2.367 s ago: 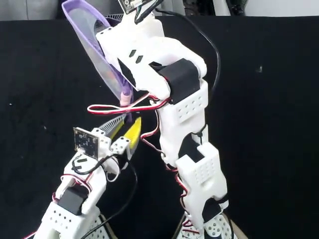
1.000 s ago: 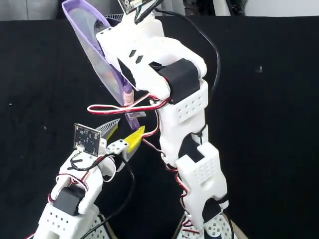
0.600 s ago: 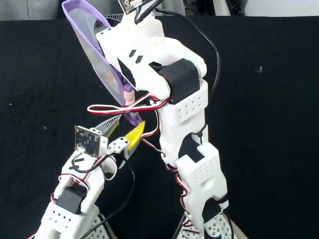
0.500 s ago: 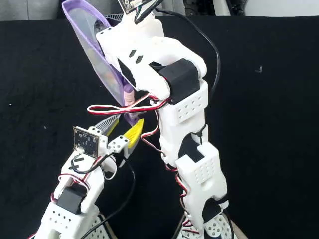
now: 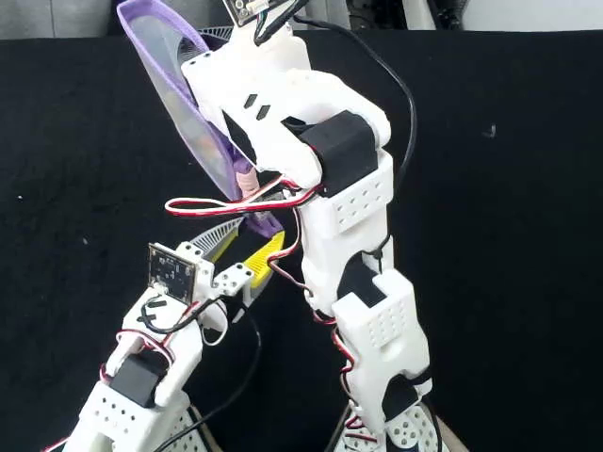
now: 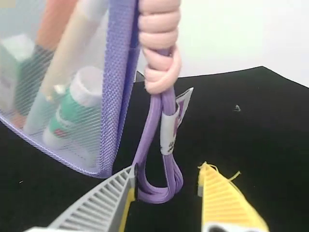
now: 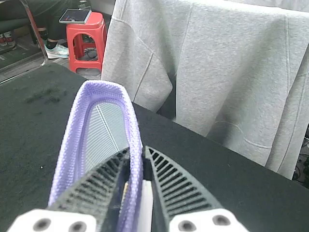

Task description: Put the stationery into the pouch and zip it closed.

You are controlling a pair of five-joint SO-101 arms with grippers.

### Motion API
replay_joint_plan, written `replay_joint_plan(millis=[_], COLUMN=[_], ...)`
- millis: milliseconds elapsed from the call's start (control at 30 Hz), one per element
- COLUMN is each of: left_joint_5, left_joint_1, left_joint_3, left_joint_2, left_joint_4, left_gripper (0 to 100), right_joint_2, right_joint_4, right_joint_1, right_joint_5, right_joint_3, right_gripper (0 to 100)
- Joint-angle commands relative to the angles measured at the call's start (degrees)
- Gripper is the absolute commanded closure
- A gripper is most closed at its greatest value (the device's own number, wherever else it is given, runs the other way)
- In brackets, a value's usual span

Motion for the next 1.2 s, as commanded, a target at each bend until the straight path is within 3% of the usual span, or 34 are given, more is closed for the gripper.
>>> replay_joint_plan(millis=[0,167,400,667,1000,1167], left_joint_5=[-0.62,-0.26,-0.18,-0.44,-0.53,-0.09], left_joint_1=[-0.22,0.92,4.26,0.48,0.57,0.31], left_joint_3=[-0.48,-0.57,-4.79,1.63,1.71,-2.59], left_joint_2=[-0.26,-0.26,-0.26,-0.26,0.35,8.09], left_joint_4=[-1.32,-2.29,4.75,-4.66,-8.0,-8.18], left_gripper=[78,78,78,78,78,78], right_joint_2=[-5.23,-5.23,-5.14,-5.23,-5.23,-5.23], right_joint_4=[-0.18,-0.18,-0.18,-0.18,-0.09,-0.09], right_joint_1=[-0.79,-0.79,-0.79,-0.88,-0.88,-0.88], right_joint_5=[-0.18,-0.26,-0.26,-0.26,-0.53,-0.53], right_joint_3=[-3.3,-3.3,-3.3,-3.3,-3.3,-3.3], right_gripper=[98.8,98.8,98.8,98.8,98.8,98.8])
